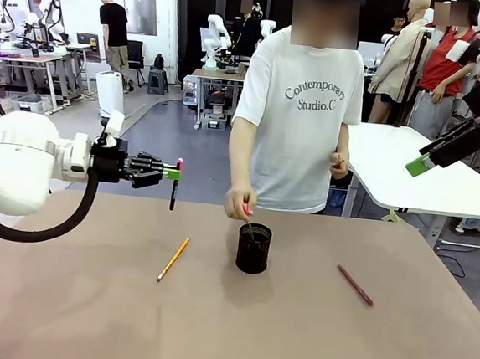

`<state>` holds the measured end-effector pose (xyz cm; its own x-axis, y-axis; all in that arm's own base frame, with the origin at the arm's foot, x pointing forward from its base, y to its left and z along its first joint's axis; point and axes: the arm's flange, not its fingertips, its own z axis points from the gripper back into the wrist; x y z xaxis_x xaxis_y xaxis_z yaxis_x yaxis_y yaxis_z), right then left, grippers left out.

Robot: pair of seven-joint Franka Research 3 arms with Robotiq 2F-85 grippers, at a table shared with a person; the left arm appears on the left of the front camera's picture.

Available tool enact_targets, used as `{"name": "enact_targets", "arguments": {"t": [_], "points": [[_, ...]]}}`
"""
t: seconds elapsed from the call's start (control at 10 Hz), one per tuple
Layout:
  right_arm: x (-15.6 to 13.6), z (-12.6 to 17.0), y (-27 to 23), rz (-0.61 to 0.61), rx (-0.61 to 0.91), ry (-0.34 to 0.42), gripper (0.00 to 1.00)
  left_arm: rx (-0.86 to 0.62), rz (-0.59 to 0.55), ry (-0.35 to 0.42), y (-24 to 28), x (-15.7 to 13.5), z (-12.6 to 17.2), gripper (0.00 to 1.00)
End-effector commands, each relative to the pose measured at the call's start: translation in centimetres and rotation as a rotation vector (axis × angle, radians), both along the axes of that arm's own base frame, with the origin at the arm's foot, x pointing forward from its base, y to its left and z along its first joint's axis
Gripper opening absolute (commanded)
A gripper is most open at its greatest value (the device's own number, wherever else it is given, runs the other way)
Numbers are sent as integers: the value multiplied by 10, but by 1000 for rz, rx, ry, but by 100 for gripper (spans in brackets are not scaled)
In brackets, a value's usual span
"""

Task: Place the pens into the pen holder.
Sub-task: Pick up a writing instrument from the table and place it into the Pen holder.

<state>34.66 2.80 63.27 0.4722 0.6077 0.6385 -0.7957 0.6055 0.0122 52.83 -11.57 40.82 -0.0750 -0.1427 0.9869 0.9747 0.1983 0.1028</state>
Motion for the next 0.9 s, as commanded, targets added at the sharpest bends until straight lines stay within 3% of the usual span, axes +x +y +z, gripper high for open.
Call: {"name": "enact_targets", "arguments": {"t": [0.0,0.8], "points": [[-1,1,0,8,15,0,100,20,22,22,6,-5,3,0],[-1,1,0,8,15,0,100,5,14,5,5,0,0,0]]}}
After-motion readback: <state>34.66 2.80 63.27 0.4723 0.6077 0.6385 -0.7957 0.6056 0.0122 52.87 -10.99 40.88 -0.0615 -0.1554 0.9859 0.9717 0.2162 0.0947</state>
